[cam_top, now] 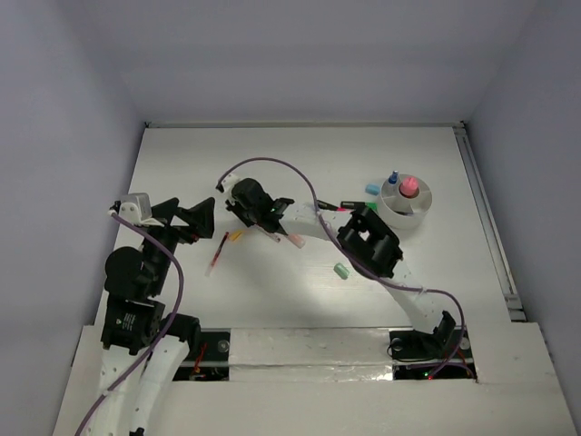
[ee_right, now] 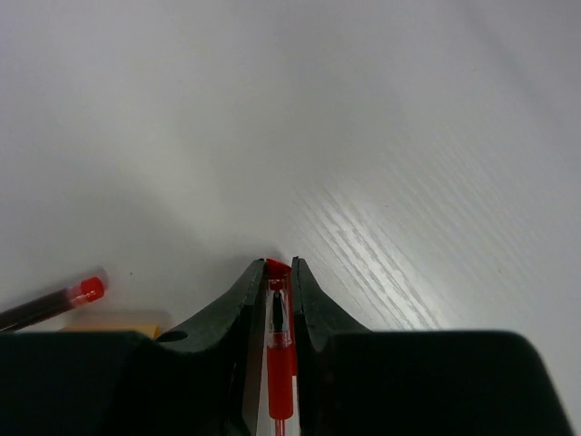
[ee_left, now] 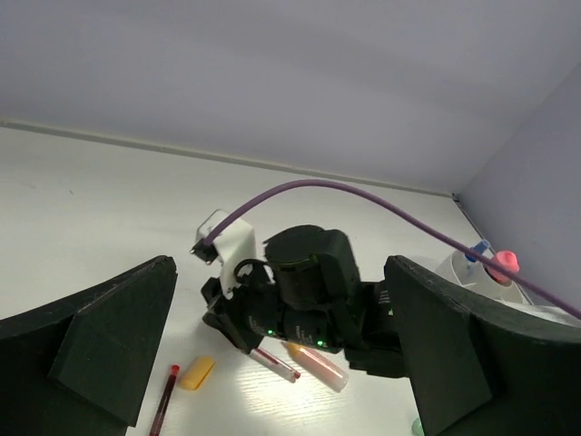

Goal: Sort the stationery into containers
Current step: Pick up the pen from the center of the board, then place the pen in the storage box.

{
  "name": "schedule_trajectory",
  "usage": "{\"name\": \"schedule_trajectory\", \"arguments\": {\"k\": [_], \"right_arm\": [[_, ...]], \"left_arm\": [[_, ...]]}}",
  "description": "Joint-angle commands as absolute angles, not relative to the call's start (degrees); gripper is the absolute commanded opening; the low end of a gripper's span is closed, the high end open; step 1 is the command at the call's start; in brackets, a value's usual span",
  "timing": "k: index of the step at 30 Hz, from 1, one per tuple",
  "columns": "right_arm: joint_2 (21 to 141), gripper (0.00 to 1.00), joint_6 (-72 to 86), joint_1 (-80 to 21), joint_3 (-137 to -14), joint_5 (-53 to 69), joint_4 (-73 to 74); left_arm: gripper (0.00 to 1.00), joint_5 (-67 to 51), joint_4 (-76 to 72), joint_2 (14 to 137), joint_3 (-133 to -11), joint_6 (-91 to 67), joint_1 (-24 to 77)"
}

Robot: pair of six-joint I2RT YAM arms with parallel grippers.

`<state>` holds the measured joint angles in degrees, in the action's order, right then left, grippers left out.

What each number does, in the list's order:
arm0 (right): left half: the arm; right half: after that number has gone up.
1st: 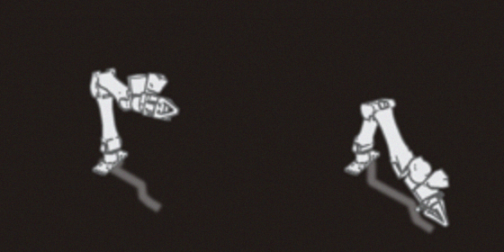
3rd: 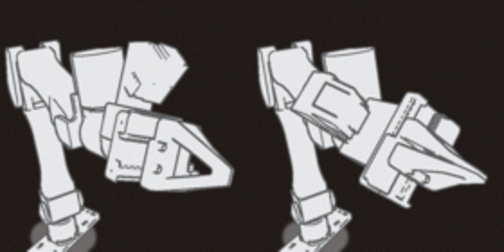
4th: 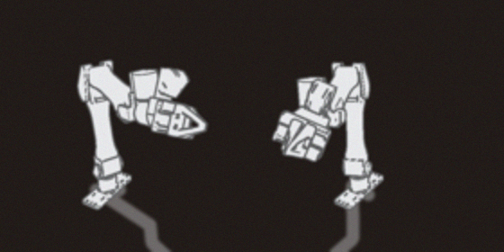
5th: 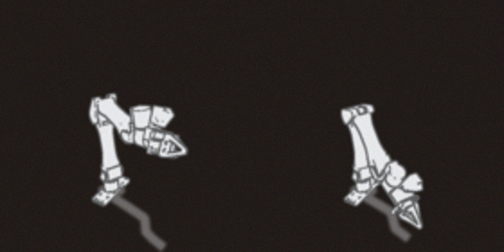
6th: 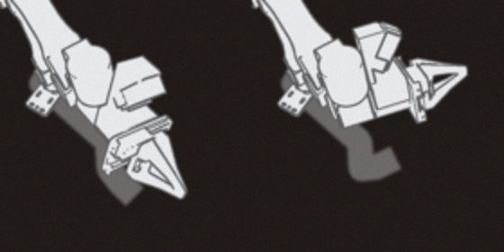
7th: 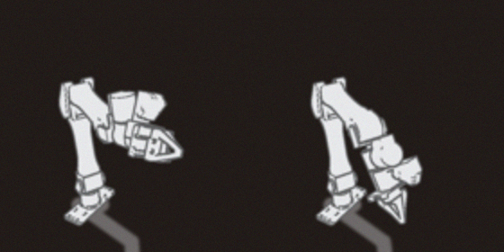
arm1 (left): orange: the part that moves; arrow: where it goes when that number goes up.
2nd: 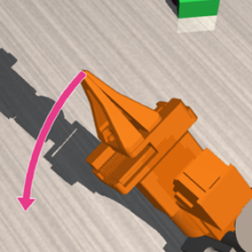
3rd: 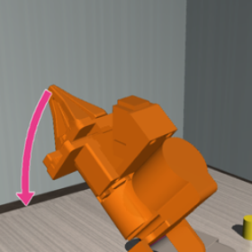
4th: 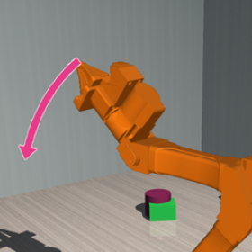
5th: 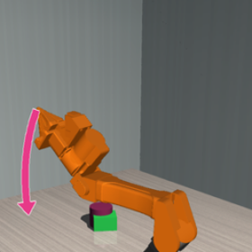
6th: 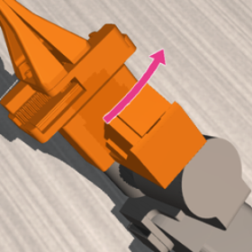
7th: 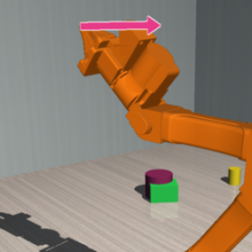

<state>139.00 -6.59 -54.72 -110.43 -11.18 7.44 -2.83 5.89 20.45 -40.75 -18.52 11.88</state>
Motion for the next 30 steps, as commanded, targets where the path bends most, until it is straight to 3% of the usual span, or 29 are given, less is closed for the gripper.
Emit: {"name": "schedule_trajectory", "arguments": {"k": [1,6,13,19,24,30], "right_arm": [[129.66,0.0,-5.9,-53.36,-106.1,-11.87,-6.73],[113.23,0.0,2.01,-50.37,-89.7,-11.07,-20.89],[92.4,0.0,1.23,-46.86,-62.72,-34.06,-44.35],[75.1,0.0,-1.32,-39.39,-45.11,-52.26,-55.88],[67.59,0.0,-5.36,-30.96,-35.51,-59.14,-60.55],[70.91,0.0,-6.42,-22.6,-34.72,-60.47,-61.61]], "left_arm": [[0.99,-3.6,3.87,21.01,-41.22,-18.28,11.6],[0.99,-3.6,4.04,20.22,-41.22,-17.93,11.6],[0.99,-4.75,3.52,19.34,-41.04,-18.02,11.6],[0.99,-6.06,3.25,19.34,-40.78,-17.93,11.6],[0.99,-6.24,3.08,19.51,-40.78,-17.84,11.6],[0.99,-6.24,2.99,18.9,-40.78,-17.93,11.6]]}}
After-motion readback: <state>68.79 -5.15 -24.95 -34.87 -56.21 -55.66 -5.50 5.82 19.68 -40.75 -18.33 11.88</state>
